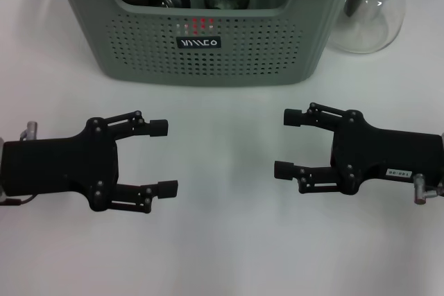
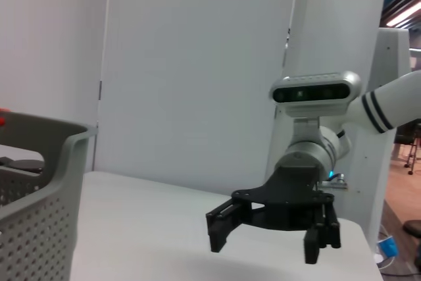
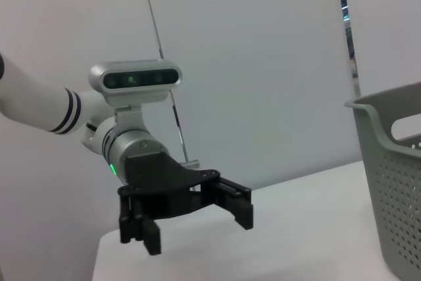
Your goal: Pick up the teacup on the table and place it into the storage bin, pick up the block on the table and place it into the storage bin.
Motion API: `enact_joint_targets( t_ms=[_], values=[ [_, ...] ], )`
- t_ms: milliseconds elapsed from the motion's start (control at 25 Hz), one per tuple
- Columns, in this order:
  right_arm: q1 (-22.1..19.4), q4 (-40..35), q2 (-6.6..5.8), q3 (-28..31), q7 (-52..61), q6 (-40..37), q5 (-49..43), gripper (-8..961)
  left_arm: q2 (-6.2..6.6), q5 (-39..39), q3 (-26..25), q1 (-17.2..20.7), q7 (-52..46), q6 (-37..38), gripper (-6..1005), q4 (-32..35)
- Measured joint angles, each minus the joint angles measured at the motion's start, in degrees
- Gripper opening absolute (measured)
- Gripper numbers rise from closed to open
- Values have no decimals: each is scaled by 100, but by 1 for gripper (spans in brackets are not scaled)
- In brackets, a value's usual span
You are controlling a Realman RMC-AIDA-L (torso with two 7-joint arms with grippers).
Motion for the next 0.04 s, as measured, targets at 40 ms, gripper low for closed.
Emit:
enact_joint_targets(
  t_ms=[40],
  values=[
    [7,1,-1,0,4,5,0,945,-4,-3,11,0,0,12,917,0]
  ],
)
